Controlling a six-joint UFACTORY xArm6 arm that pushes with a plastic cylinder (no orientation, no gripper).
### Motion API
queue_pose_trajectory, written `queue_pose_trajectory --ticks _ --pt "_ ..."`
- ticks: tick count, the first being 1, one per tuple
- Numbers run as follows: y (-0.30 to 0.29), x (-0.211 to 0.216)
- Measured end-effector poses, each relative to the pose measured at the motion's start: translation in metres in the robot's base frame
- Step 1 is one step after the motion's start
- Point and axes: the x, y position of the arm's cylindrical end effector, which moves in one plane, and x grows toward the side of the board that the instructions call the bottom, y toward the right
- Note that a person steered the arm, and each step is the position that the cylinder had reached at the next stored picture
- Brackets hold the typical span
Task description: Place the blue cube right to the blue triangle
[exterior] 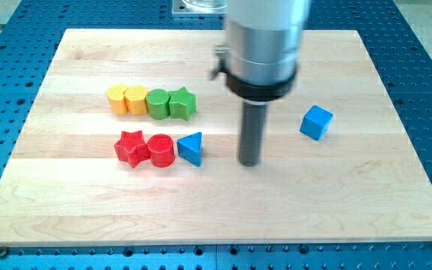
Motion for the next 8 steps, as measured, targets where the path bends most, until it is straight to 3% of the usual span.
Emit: queue_pose_trajectory --ticks 1,3,4,6,7,8 --pt "0.083 0.007" --pt "0.135 -0.006" --pt "0.125 -0.054" --pt "0.05 -0.062" --pt "0.039 -0.07" --pt "0.04 -0.122"
